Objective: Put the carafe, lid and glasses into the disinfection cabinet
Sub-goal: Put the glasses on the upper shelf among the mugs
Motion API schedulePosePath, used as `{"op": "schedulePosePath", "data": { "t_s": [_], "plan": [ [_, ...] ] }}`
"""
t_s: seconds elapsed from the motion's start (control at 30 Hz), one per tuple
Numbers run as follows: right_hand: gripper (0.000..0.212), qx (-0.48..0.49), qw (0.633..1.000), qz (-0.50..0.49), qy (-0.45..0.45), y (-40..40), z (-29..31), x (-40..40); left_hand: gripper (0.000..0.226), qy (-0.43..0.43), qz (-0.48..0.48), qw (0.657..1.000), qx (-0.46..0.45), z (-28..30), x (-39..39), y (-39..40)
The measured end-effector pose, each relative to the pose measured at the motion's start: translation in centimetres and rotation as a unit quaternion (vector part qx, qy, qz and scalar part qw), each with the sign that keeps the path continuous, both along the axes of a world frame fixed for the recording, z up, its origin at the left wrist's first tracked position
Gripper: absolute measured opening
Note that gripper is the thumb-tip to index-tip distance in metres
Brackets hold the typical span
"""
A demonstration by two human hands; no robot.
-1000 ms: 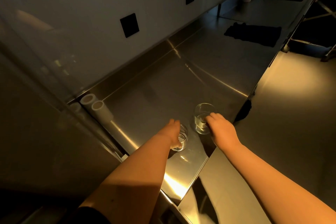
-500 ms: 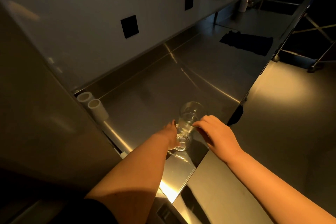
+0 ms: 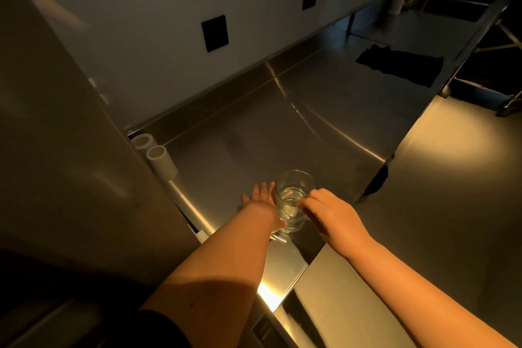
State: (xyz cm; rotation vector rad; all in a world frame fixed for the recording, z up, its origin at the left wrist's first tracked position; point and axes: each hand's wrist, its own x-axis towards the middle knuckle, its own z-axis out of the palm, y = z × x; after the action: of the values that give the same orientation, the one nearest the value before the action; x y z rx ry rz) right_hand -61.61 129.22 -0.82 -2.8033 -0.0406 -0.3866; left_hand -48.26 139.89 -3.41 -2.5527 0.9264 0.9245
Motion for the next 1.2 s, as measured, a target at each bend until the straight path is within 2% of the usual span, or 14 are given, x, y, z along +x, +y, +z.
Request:
{"op": "schedulePosePath", "data": {
  "t_s": [0.57,0.63,0.7,0.77,0.83,0.97,1.2],
  "plan": [
    [0.042,0.012,1.0,-0.018,-0.019,-0.2,-3.2,0.1,0.098,0.007,0.018,1.0,0.0,-0.1,-0.1,0.1],
    [0.048,0.056,0.995,-0.061,-0.055,-0.2,-4.1,-0.2,0.098,0.007,0.016,1.0,0.003,-0.1,-0.1,0.1],
    [0.072,0.142,0.979,-0.131,-0.07,-0.1,-5.2,-0.3,0.098,0.006,0.014,1.0,0.004,-0.1,-0.1,0.1],
    [0.097,0.228,0.957,-0.176,-0.04,0.1,-6.5,0.0,0.099,0.003,0.008,1.0,0.007,-0.1,-0.1,0.1],
    [0.111,0.289,0.937,-0.196,-0.003,0.5,-7.8,0.5,0.099,-0.003,-0.002,1.0,0.013,-0.1,-0.1,0.2],
    [0.116,0.337,0.92,-0.197,-0.007,1.4,-10.1,1.8,0.101,-0.015,-0.007,0.999,0.029,-0.4,-0.1,0.1],
    [0.117,0.405,0.883,-0.225,-0.07,2.8,-12.8,4.1,0.087,-0.013,-0.009,0.999,0.045,-0.7,0.1,0.0]
  ]
}}
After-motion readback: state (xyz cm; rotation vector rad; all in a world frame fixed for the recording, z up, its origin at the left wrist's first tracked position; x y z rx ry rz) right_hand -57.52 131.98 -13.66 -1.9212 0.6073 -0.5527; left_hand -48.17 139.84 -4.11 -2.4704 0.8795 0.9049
